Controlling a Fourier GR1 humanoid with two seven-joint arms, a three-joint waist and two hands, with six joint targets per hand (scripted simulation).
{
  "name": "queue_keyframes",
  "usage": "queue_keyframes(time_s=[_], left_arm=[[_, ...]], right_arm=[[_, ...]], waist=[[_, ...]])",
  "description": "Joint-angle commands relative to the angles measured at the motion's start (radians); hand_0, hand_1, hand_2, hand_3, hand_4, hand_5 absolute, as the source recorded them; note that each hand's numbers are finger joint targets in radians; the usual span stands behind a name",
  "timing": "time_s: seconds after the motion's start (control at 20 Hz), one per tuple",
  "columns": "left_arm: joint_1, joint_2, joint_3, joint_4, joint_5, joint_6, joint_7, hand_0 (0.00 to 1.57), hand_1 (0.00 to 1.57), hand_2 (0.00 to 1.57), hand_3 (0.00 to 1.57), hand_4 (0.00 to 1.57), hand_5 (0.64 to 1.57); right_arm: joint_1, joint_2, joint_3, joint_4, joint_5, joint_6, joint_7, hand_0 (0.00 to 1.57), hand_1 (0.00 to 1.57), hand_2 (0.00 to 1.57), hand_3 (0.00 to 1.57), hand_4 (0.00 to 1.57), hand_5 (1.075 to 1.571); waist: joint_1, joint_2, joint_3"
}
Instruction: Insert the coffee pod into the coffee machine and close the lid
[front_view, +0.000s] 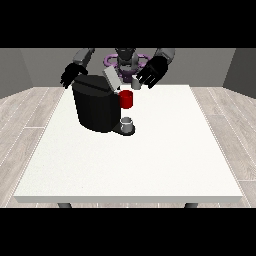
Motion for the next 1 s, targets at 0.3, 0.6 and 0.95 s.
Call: queue_keyframes(time_s=[0.3,0.6,0.95], left_arm=[[-0.058,-0.034,-0.014,-0.007,-0.027,0.012,0.024,1.31,1.31,1.33,1.24,0.49,1.571],[-0.049,-0.061,-0.037,-0.008,-0.058,0.036,0.026,1.33,1.33,1.34,1.23,0.50,1.571],[-0.059,-0.087,-0.038,-0.003,-0.052,-0.002,0.040,1.18,1.18,1.25,1.18,0.50,1.571]], right_arm=[[-0.042,-0.040,-0.061,0.018,-0.022,0.006,-0.026,0.00,0.00,0.00,0.00,0.48,1.571],[-0.033,-0.014,-0.055,0.027,-0.025,-0.008,-0.042,0.00,0.00,0.00,0.00,0.52,1.571],[-0.004,0.011,-0.050,0.046,-0.018,-0.029,-0.065,0.00,0.00,0.00,0.00,0.51,1.571]], waist=[[-0.001,0.055,0.0002],[0.014,0.054,0.0003],[0.030,0.032,0.0004]])
